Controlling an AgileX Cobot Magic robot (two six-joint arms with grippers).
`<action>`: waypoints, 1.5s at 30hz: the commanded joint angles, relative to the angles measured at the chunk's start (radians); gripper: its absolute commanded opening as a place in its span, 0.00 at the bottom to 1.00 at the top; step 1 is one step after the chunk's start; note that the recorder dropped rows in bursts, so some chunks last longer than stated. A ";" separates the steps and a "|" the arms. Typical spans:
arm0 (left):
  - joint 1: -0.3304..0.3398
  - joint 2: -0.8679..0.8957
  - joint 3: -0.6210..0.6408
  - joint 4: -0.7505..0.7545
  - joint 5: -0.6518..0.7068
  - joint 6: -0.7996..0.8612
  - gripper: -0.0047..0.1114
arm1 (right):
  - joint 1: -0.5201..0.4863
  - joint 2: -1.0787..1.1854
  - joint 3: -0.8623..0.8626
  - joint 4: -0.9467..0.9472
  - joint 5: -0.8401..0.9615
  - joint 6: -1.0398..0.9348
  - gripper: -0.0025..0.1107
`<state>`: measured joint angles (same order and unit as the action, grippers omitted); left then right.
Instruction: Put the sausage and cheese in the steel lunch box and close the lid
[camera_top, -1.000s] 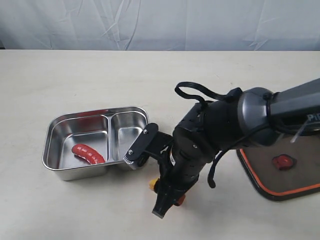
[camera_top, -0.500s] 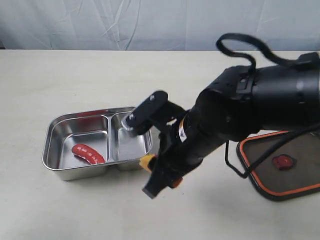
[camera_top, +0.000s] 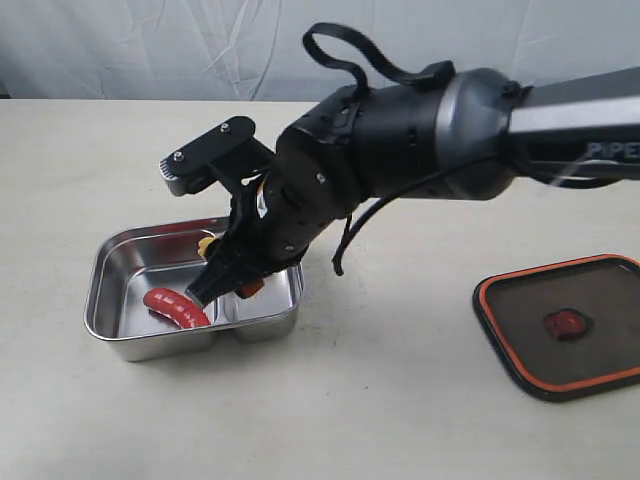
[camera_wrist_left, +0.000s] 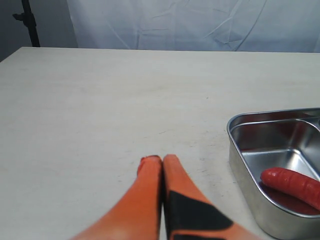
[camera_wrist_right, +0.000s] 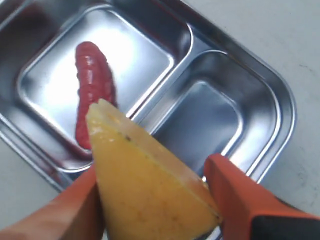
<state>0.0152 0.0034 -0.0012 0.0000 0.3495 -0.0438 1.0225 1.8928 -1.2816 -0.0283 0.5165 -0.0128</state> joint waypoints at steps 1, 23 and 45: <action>0.002 -0.003 0.001 0.006 -0.013 -0.001 0.04 | -0.026 0.052 -0.033 -0.105 -0.018 0.150 0.18; 0.002 -0.003 0.001 0.006 -0.013 -0.001 0.04 | -0.045 -0.390 0.165 -0.388 0.613 0.412 0.02; 0.002 -0.003 0.001 0.006 -0.013 -0.001 0.04 | -0.045 -0.523 0.761 -0.580 0.206 0.727 0.72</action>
<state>0.0152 0.0034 -0.0012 0.0000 0.3495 -0.0438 0.9812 1.3430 -0.5264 -0.4764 0.7280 0.5627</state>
